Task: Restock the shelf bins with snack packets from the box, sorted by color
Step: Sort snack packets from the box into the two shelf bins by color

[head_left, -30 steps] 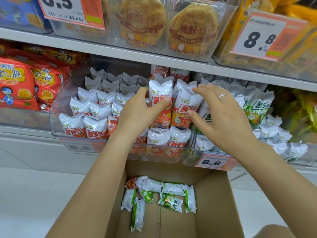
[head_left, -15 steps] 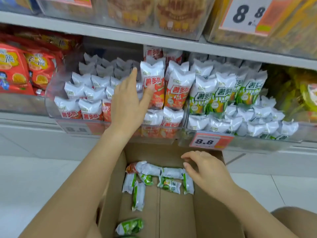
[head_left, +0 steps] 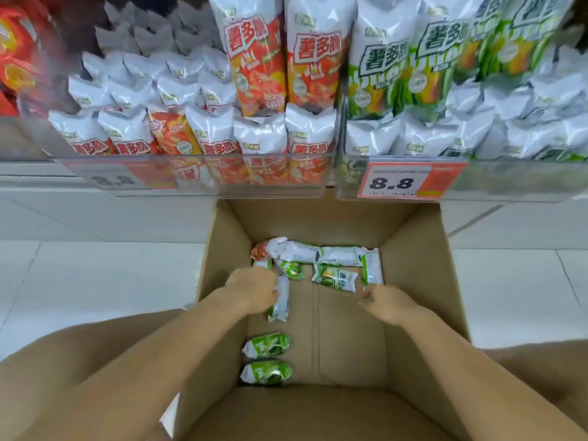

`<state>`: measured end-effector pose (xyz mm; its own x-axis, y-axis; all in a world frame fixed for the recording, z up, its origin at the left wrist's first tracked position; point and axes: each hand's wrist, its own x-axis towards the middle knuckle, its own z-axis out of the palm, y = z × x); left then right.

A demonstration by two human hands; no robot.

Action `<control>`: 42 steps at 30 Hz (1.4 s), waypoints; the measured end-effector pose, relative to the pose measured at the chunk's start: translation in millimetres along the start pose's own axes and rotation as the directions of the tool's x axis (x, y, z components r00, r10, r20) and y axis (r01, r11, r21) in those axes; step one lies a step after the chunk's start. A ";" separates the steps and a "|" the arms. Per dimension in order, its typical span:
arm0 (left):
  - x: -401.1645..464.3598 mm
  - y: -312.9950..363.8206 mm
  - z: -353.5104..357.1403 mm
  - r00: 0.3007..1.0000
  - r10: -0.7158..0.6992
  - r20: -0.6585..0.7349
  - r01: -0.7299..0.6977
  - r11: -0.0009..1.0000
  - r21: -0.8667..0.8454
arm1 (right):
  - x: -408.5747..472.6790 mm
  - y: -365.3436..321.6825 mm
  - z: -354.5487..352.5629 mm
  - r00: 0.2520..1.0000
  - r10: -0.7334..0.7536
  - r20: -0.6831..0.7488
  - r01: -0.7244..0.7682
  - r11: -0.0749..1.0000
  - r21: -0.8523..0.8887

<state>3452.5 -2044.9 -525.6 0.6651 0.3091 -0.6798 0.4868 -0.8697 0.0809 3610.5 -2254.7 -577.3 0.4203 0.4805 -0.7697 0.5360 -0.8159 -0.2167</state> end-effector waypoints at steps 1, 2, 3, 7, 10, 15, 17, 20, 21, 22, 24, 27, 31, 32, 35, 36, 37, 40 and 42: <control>11.2 -3.5 12.6 0.994 -0.031 0.104 0.035 0.999 -0.036 | 9.6 10.2 8.1 0.999 0.032 0.026 -0.033 0.999 0.021; 22.5 -7.0 24.5 0.981 -0.049 0.188 0.066 0.994 -0.087 | 17.9 19.1 14.9 0.997 0.067 0.044 -0.069 0.996 0.050; 32.8 -10.3 34.1 0.967 -0.059 0.246 0.094 0.986 -0.134 | 27.4 26.4 21.0 0.994 0.097 0.048 -0.101 0.992 0.080; 75.2 -18.6 66.9 0.950 -0.191 0.248 0.257 0.928 -0.270 | 67.1 32.6 34.8 0.989 0.148 0.001 -0.146 0.979 0.144; 102.8 -15.1 86.3 0.930 -0.268 0.253 0.349 0.860 -0.372 | 92.3 25.9 41.3 0.994 0.112 0.005 -0.111 0.982 0.152; 126.1 -1.0 108.6 0.898 -0.323 0.298 0.434 0.754 -0.492 | 130.0 20.0 43.9 0.998 0.058 0.016 -0.059 0.998 0.036; 128.7 2.1 113.8 0.902 -0.327 0.282 0.431 0.725 -0.537 | 138.6 19.3 42.9 0.999 0.048 0.021 -0.049 0.998 0.038; 134.8 0.6 131.3 0.911 -0.283 0.299 0.409 0.708 -0.575 | 150.7 18.0 44.1 0.999 0.033 -0.030 -0.029 0.991 0.129; 134.9 -0.1 134.6 0.908 -0.268 0.323 0.415 0.689 -0.595 | 152.6 16.3 45.8 0.998 0.037 -0.051 -0.029 0.988 0.155; 134.1 0.9 134.9 0.910 -0.228 0.346 0.404 0.672 -0.621 | 152.8 13.5 48.3 0.998 0.043 -0.056 -0.034 0.987 0.157; 131.0 6.0 136.4 0.912 -0.125 0.391 0.367 0.676 -0.639 | 148.7 8.2 59.1 0.999 0.047 0.003 -0.047 0.994 0.102; 129.9 16.4 148.9 0.907 -0.121 0.402 0.362 0.713 -0.601 | 141.7 2.1 84.7 0.987 0.104 0.124 -0.121 0.982 0.145; 119.5 24.1 158.9 0.905 -0.138 0.402 0.346 0.788 -0.509 | 140.7 -12.0 106.5 0.982 0.174 0.078 -0.190 0.921 0.340; 115.8 25.3 159.0 0.919 -0.151 0.365 0.335 0.788 -0.517 | 141.1 -15.2 108.5 0.980 0.193 0.056 -0.200 0.922 0.331; 110.0 23.2 161.4 0.952 -0.282 0.118 0.297 0.757 -0.582 | 140.5 -19.8 112.3 0.973 0.230 0.014 -0.225 0.934 0.277; 110.2 22.2 162.2 0.942 -0.329 0.068 0.302 0.740 -0.601 | 140.8 -19.2 113.9 0.971 0.241 0.008 -0.233 0.932 0.279; 110.5 22.1 161.4 0.931 -0.360 0.058 0.317 0.722 -0.615 | 140.9 -19.0 114.3 0.968 0.251 0.004 -0.241 0.927 0.288; 114.2 25.1 160.8 0.901 -0.405 0.153 0.401 0.648 -0.648 | 144.3 -19.4 112.9 0.973 0.232 -0.008 -0.219 0.929 0.299; 118.0 25.0 163.1 0.884 -0.426 0.190 0.441 0.631 -0.638 | 148.4 -19.3 110.1 0.983 0.183 -0.026 -0.175 0.967 0.186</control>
<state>3450.8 -2092.9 -722.7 0.2729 0.5710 -0.7743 0.9620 -0.1669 0.2160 3581.8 -2203.0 -753.5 0.5299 0.3314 -0.7806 0.3089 -0.9327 -0.1863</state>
